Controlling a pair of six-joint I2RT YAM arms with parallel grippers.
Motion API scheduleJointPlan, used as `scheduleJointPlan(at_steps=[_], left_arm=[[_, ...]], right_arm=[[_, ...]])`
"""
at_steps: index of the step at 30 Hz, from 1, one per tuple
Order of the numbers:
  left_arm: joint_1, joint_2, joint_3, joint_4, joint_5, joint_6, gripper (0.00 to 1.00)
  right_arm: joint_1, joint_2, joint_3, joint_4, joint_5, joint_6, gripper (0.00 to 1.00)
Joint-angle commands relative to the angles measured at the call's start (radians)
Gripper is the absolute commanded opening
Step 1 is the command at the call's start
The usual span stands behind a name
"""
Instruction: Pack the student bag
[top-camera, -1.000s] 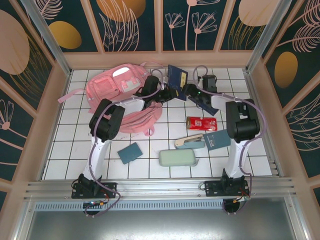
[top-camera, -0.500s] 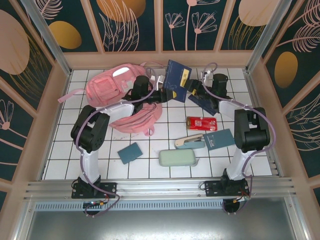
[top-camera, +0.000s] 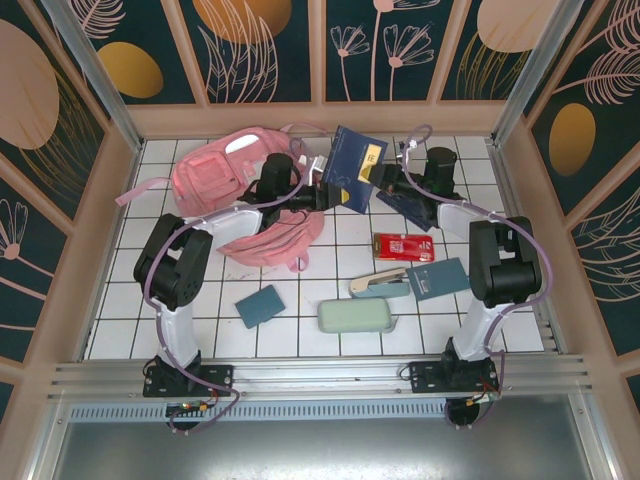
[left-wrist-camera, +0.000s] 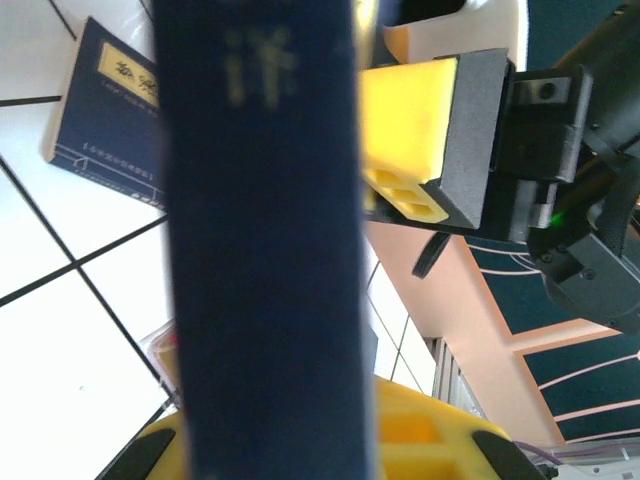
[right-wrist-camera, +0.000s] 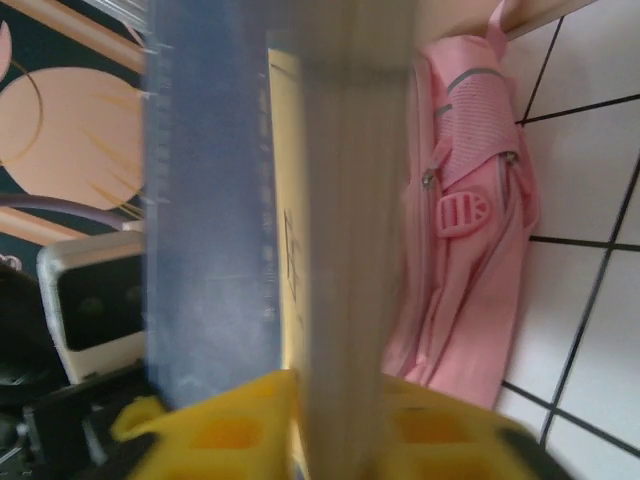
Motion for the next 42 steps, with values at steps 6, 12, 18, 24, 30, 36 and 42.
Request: scheduleJointPlan(at_steps=[6, 12, 18, 24, 30, 36, 42], left_arm=[[-0.008, -0.047, 0.072, -0.14, 0.006, 0.15, 0.47], [0.022, -0.129, 0.086, -0.353, -0.23, 0.277, 0.58], [0.022, -0.214, 0.063, -0.594, -0.583, 0.437, 0.57], [0.02, -0.314, -0.011, -0.704, -0.74, 0.507, 0.51], [-0.025, -0.334, -0.07, -0.783, -0.807, 0.519, 0.48], [-0.06, -0.342, -0.106, -0.851, -0.916, 0.544, 0.48], [-0.091, -0.316, -0.125, -0.851, -0.928, 0.557, 0.48]], right_arm=[[0.021, -0.073, -0.048, 0.055, -0.029, 0.001, 0.0], [0.009, -0.145, -0.102, 0.052, 0.051, 0.021, 0.0], [0.004, -0.241, -0.173, 0.02, 0.153, 0.013, 0.0], [0.005, -0.301, -0.226, 0.014, 0.186, 0.01, 0.0], [0.005, -0.331, -0.239, -0.023, 0.19, -0.014, 0.0], [0.006, -0.345, -0.255, -0.012, 0.191, -0.004, 0.0], [0.012, -0.339, -0.26, -0.013, 0.193, -0.002, 0.0]])
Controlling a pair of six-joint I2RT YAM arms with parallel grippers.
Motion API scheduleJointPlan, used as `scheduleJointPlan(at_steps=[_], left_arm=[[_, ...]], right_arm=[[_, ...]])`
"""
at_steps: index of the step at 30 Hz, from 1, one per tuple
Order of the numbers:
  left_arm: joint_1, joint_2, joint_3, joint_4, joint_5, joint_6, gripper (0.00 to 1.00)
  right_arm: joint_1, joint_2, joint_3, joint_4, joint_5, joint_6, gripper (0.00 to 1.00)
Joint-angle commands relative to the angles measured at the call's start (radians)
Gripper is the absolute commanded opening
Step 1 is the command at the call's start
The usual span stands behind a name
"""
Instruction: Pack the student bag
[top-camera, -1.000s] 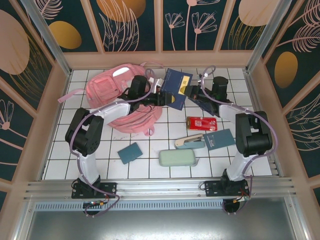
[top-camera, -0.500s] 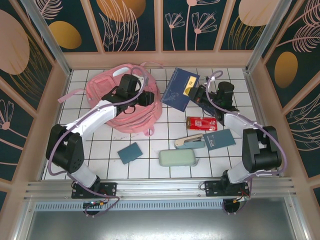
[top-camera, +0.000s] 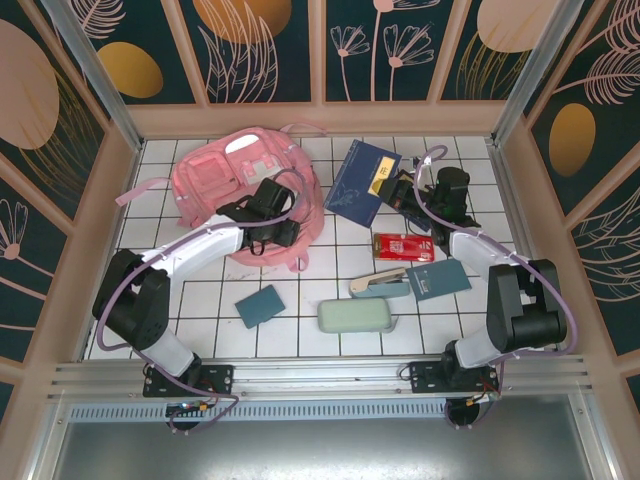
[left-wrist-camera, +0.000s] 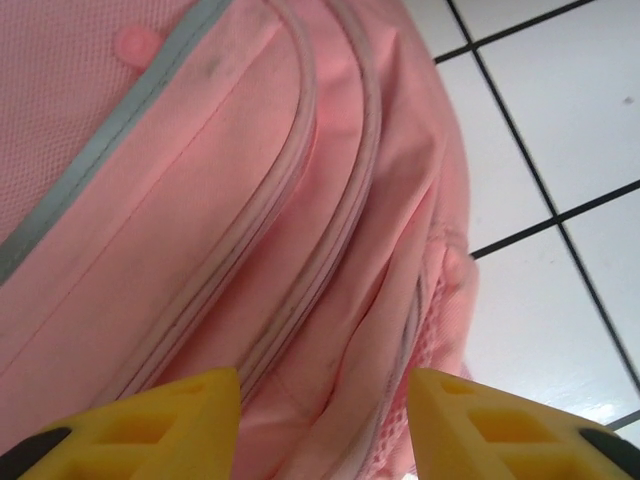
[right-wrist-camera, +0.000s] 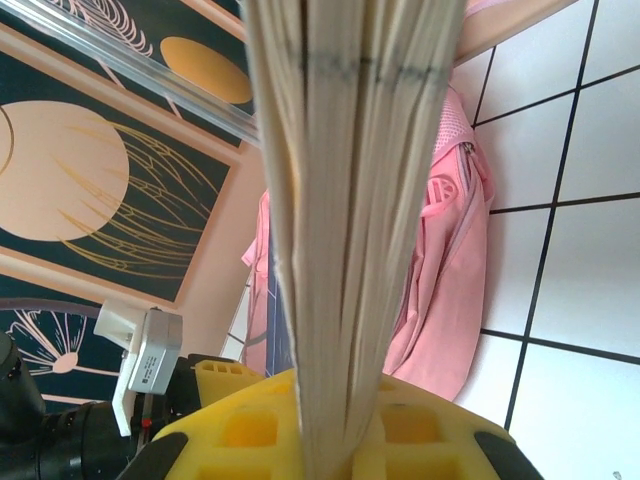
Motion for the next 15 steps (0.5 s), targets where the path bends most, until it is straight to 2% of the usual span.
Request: scheduleJointPlan(at_steps=[1, 8, 13, 15], left_arm=[[-0.02, 0.004, -0.002, -0.03, -0.032, 0.028, 0.48], [-0.034, 0.05, 0.007, -0.034, -0.037, 0.041, 0.49], [-0.037, 0.084, 0.024, -0.04, -0.056, 0.045, 0.37], [-0.037, 0.089, 0.028, -0.042, -0.063, 0.046, 0.27]], right_arm=[[0.002, -0.03, -0.006, 0.04, 0.0, -0.005, 0.0], [0.007, -0.027, -0.008, 0.036, 0.003, -0.006, 0.0], [0.013, -0.025, -0.008, 0.036, 0.0, -0.003, 0.0], [0.014, -0.025, -0.007, 0.03, -0.003, -0.003, 0.0]])
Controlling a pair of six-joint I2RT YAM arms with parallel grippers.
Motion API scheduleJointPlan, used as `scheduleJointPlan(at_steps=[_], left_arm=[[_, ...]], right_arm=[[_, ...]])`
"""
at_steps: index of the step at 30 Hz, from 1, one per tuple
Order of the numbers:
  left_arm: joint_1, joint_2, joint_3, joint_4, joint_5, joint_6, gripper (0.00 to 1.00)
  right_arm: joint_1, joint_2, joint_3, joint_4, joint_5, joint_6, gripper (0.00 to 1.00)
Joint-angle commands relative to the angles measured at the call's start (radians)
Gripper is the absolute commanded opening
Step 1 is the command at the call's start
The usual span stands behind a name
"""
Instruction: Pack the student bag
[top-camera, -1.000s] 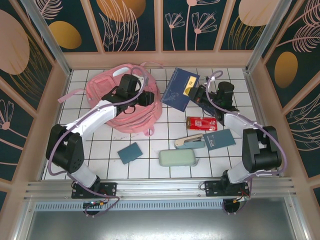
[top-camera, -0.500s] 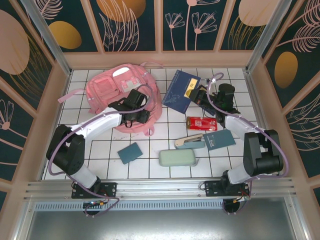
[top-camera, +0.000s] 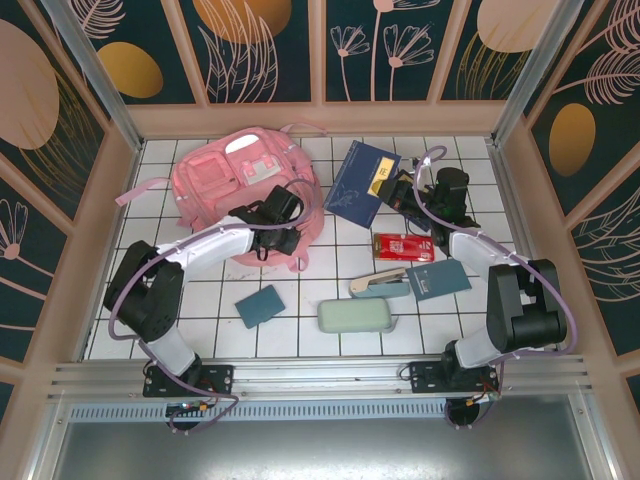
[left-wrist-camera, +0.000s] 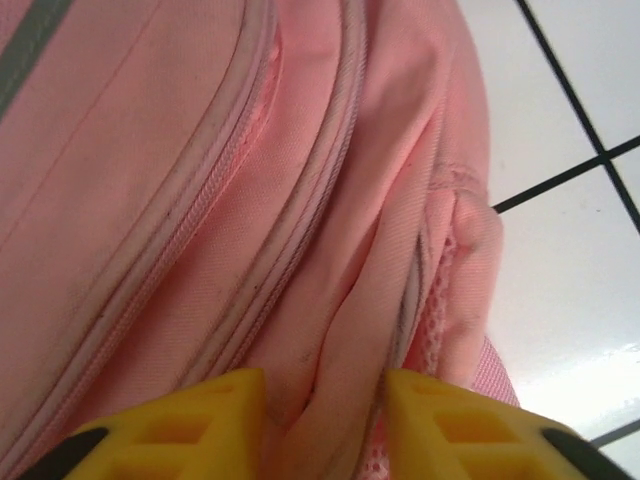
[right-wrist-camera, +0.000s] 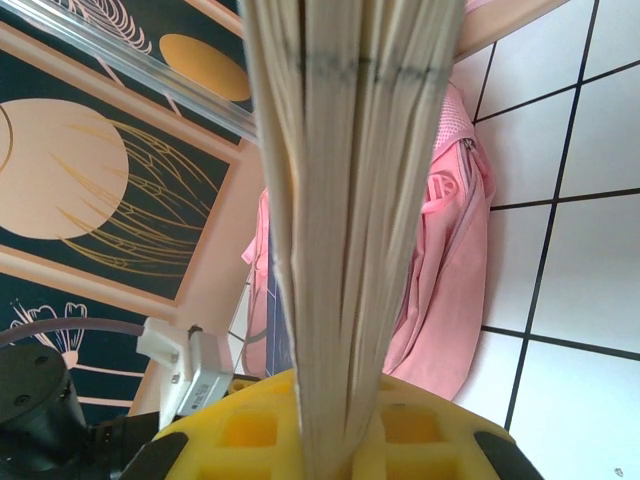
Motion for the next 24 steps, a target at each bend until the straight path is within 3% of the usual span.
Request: scheduleJointPlan(at_steps=[1, 5, 15, 24], left_arm=[[-0.005, 0.012, 0.03, -0.027, -0.03, 0.014, 0.21], [-0.004, -0.003, 0.049, -0.034, -0.045, 0.008, 0.0], [-0.004, -0.089, 0.209, -0.102, -0.195, -0.049, 0.0], [-0.004, -0.109, 0.352, -0.092, -0.319, -0.113, 0.0]], right_arm=[[0.009, -0.027, -0.006, 0.029, -0.004, -0.004, 0.0], [0.01, -0.03, -0.005, 0.021, -0.006, -0.002, 0.0], [0.088, 0.003, -0.019, 0.044, 0.044, 0.07, 0.0], [0.207, 0.063, -0.04, 0.1, 0.217, 0.249, 0.0]])
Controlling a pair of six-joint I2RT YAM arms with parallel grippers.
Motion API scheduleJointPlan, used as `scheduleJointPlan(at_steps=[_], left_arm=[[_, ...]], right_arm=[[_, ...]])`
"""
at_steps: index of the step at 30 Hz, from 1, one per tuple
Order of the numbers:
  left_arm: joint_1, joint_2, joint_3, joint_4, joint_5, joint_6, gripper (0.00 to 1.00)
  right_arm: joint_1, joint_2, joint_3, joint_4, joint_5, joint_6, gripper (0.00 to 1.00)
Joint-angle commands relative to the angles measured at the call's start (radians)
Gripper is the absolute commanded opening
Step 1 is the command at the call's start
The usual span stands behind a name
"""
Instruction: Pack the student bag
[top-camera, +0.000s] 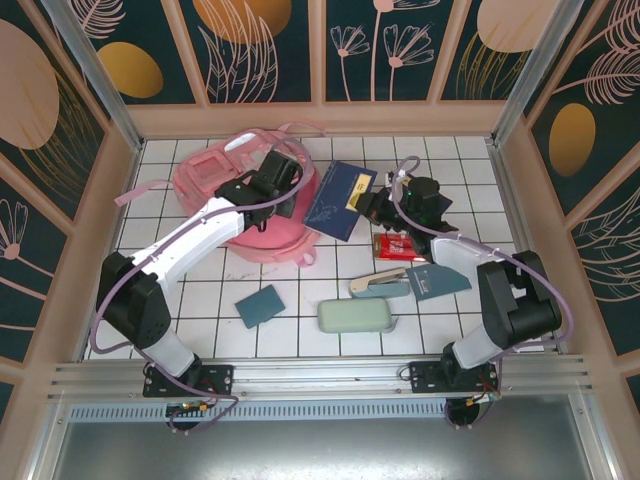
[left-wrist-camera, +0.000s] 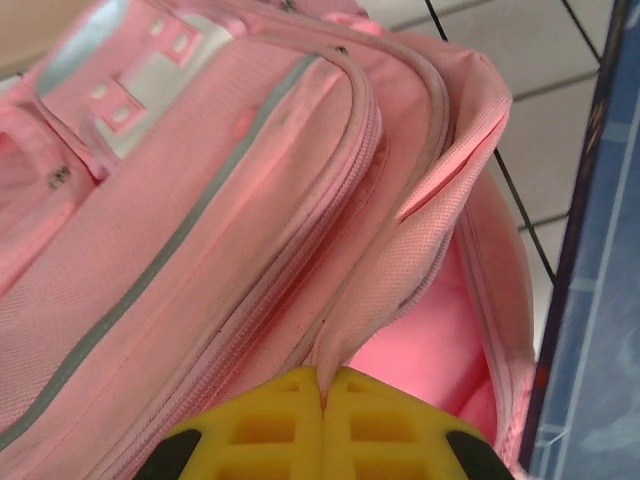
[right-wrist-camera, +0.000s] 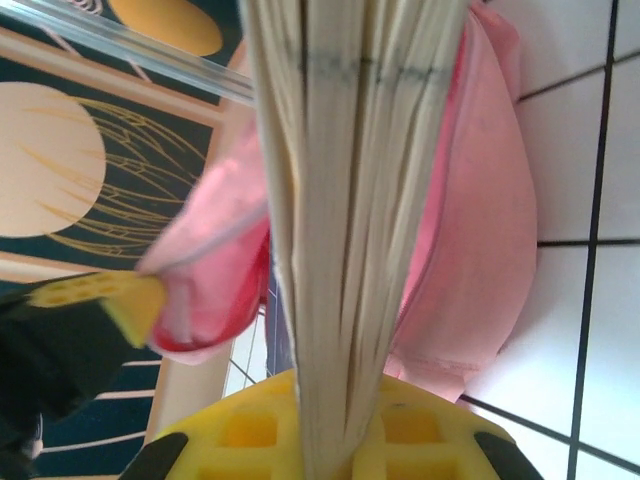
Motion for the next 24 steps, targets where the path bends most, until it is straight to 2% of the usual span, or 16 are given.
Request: scheduleJointPlan(at_steps=[1, 8, 14, 24], left_arm=[[-0.004, -0.054, 0.067, 0.046, -0.076, -0.047, 0.0], [-0.004, -0.067, 0.112, 0.088, 0.02, -0.059, 0.0], [-0.004, -0.083, 0.103, 0.1, 0.052, -0.054, 0.0], [-0.004, -0.125, 0.067, 0.135, 0.099, -0.049, 0.0]], right_arm=[[0.045, 0.027, -0.001, 0.107, 0.092, 0.105, 0.0], [0.142, 0.206, 0.136, 0.195, 0.135, 0.243, 0.0], [0.188, 0.41, 0.307, 0.293, 0.177, 0.374, 0.0], [0.228, 0.754, 0.701, 0.265, 0.233, 0.502, 0.0]])
